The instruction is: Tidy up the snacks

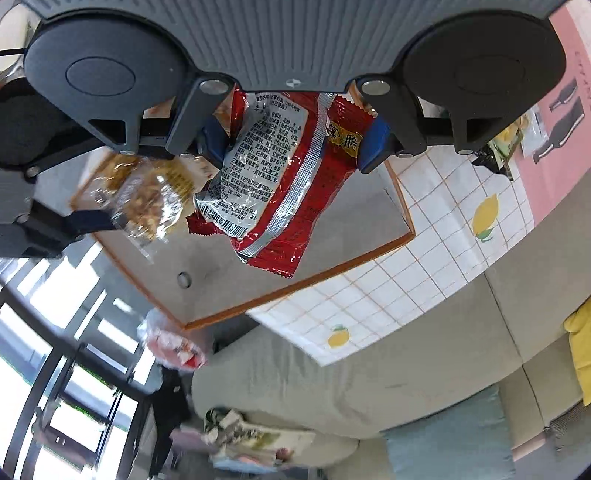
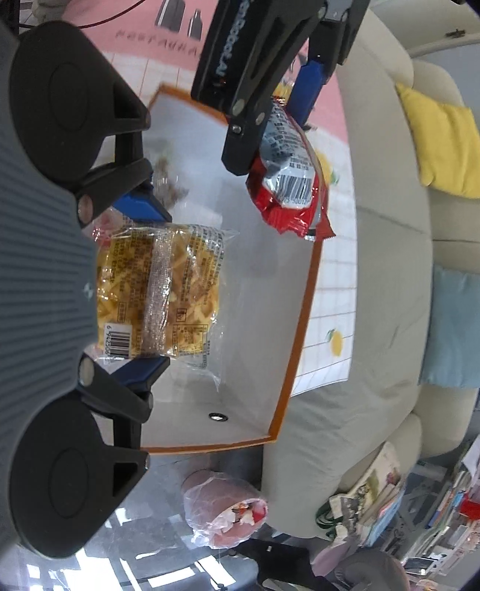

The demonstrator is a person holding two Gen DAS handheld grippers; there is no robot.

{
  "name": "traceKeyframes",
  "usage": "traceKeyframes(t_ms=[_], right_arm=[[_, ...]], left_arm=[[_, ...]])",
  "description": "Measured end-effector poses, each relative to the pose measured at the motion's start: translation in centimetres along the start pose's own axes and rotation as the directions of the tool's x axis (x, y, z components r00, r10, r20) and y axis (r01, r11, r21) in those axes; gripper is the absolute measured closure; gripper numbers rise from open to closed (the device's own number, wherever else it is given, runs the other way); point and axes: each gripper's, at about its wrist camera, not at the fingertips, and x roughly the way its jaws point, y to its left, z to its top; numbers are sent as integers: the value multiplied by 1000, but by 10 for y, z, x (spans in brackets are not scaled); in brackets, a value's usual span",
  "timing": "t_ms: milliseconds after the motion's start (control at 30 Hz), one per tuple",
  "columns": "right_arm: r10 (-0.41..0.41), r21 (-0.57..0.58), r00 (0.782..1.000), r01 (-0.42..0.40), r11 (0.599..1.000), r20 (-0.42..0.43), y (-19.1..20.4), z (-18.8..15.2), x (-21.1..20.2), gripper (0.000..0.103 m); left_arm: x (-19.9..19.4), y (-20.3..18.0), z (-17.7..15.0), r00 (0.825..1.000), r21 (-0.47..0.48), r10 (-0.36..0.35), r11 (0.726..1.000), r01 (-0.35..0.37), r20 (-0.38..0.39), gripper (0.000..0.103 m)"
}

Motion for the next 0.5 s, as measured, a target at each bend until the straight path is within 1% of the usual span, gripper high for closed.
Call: traceKeyframes(t_ms=[67,167,300,500], right_arm=[[14,19,1000,-14,1000,-15,-6,3,12,31],[25,23,999,-24,999,-34,-11,5,29,31],[50,6,997,-49,999,-56,-7,6,47,31],[68,-27,995,-70,997,-77,1,2,59,30]], left_arm=[[16,1,4,999,5,-1,1000,1,-39,20],[33,3,9,995,8,-27,1000,28,-96,20],[47,-3,13,992,53,-6,998,13,-129,20],[64,-5,13,986,70,-4,997,15,-167,19]])
